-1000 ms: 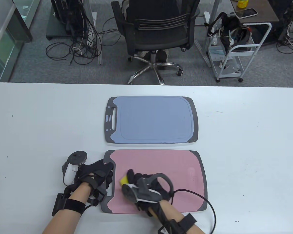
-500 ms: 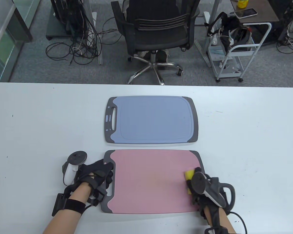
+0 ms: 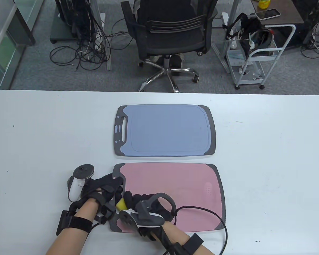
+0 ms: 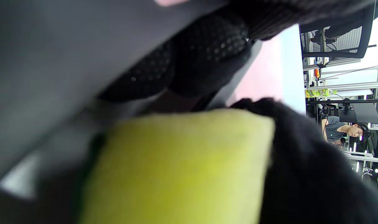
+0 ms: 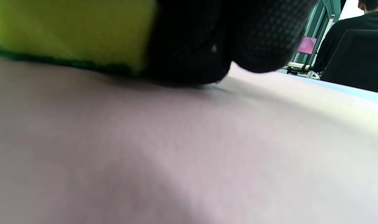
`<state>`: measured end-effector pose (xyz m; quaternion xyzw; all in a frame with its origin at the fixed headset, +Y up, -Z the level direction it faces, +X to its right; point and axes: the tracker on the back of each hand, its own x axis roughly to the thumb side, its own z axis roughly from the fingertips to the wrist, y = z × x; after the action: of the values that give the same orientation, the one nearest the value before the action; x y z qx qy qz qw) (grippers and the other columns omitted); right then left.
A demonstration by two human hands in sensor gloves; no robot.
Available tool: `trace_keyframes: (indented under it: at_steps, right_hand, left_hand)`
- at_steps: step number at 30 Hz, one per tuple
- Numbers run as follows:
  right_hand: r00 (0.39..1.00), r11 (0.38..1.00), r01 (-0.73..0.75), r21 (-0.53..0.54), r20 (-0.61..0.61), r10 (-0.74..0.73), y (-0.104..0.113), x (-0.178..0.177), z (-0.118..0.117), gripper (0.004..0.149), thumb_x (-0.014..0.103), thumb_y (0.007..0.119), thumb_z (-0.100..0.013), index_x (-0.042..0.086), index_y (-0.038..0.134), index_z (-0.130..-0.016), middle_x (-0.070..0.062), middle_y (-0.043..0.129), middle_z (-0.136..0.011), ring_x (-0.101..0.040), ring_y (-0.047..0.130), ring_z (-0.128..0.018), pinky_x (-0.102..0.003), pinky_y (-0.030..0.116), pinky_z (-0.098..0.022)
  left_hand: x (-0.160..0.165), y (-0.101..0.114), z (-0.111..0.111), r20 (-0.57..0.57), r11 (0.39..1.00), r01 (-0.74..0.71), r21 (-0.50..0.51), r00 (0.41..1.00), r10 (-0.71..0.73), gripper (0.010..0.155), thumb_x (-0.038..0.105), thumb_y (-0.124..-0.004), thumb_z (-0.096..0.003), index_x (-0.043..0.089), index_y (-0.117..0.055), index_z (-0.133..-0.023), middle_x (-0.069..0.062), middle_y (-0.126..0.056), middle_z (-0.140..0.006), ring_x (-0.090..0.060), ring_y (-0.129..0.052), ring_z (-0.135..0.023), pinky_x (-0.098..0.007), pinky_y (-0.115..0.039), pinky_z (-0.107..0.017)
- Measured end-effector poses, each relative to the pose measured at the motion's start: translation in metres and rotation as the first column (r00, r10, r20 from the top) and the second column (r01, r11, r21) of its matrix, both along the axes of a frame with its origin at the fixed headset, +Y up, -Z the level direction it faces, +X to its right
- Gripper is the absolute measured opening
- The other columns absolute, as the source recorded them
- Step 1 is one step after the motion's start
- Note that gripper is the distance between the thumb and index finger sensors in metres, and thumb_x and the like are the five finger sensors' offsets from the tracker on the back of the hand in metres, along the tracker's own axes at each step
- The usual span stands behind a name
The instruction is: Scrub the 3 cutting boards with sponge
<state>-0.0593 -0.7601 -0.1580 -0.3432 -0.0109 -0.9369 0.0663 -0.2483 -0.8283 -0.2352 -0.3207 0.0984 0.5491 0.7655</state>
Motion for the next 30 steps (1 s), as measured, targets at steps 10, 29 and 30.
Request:
trace_keyframes:
  at_steps: [10,29,30]
  right_hand:
    - [0.802,0.995,0.040,-0.093,0.596,0.024,-0.011,0.230,-0.015,0.071,0.057,0.069,-0.048,0.014,0.064,-0.104,-0.007,0.088,-0.069,-0.015,0.094,-0.042,-0.040,0.083,-0.039]
    - [1.000,0.999,0.008,-0.031,-0.021,-0.008,0.001,0.000,0.006,0.072,0.060,0.067,-0.047,0.015,0.063,-0.104,-0.003,0.088,-0.066,-0.011,0.094,-0.041,-0.037,0.085,-0.039]
    - [1.000,0.999,0.018,-0.038,0.002,-0.018,0.000,0.011,0.005,0.072,0.059,0.068,-0.047,0.015,0.063,-0.104,-0.004,0.088,-0.067,-0.012,0.094,-0.041,-0.037,0.084,-0.039]
  left_hand:
    - [0.000,-0.001,0.000,-0.004,1.000,0.019,0.014,1.000,-0.019,0.051,0.050,-0.076,-0.0565,0.012,-0.074,-0.090,0.003,-0.098,-0.063,-0.001,-0.111,-0.033,-0.028,-0.103,-0.026]
    - [0.000,-0.001,0.000,-0.004,1.000,0.010,0.007,1.000,-0.010,0.051,0.050,-0.076,-0.0567,0.011,-0.074,-0.090,0.003,-0.098,-0.063,-0.002,-0.111,-0.033,-0.028,-0.103,-0.026]
    - [0.000,-0.001,0.000,-0.004,1.000,0.010,0.007,1.000,-0.010,0.051,0.049,-0.076,-0.0567,0.011,-0.074,-0.090,0.003,-0.098,-0.063,-0.002,-0.111,-0.033,-0.028,-0.103,-0.026]
